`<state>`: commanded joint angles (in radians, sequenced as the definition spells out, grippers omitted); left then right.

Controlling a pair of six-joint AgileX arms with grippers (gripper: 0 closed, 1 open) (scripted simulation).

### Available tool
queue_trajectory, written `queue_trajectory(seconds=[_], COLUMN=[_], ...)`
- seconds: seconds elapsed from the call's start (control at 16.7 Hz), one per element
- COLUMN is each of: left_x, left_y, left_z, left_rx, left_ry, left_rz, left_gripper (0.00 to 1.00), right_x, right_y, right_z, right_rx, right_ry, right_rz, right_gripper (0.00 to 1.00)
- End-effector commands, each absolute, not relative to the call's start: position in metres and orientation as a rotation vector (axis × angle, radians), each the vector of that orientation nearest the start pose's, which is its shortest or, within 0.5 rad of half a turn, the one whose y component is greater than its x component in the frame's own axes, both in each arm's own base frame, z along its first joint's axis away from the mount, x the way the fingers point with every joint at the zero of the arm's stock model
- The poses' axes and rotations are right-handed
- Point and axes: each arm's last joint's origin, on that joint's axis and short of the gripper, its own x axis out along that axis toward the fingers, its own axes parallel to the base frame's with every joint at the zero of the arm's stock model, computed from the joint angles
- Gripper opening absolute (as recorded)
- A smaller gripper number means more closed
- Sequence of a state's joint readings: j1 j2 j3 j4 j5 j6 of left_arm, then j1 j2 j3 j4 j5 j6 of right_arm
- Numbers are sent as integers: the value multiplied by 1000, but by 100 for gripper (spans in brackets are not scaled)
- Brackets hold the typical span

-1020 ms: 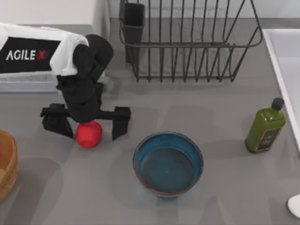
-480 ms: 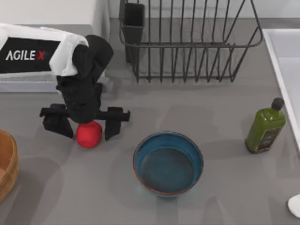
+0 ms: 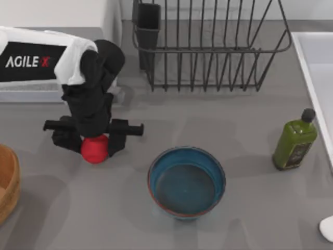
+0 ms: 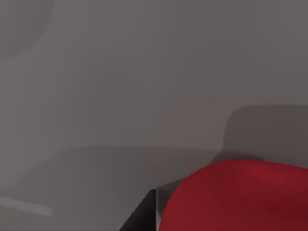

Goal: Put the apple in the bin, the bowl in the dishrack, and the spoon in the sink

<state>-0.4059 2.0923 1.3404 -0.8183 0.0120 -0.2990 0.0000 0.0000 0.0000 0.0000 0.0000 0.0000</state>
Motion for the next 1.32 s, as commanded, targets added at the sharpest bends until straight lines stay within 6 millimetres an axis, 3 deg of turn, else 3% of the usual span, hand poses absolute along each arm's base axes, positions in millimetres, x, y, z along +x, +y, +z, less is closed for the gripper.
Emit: queue_trajectory(seconds=[0.42, 0.54, 0.72, 0.96, 1.14, 1.32], left_x=[348, 349, 341, 339, 345, 350], left_y=[-147, -146, -161, -172, -160, -146], left_z=[106, 114, 124, 162, 198, 214], left_rx=[70, 86, 153, 178, 134, 83], left_ry=[1572, 1545, 1546, 1544, 1538, 1545], left_rz=[-85, -85, -113, -149, -121, -85], left_gripper=[0, 0, 0, 0, 0, 0], right_x=[106, 106, 106, 106, 106, 106], right_y=[-1, -1, -1, -1, -1, -1], right_z=[160, 160, 160, 160, 160, 160], right_rx=[0, 0, 0, 0, 0, 0], right_ry=[0, 0, 0, 0, 0, 0], right_rz=[0, 0, 0, 0, 0, 0], right_gripper=[100, 100, 100, 100, 100, 100])
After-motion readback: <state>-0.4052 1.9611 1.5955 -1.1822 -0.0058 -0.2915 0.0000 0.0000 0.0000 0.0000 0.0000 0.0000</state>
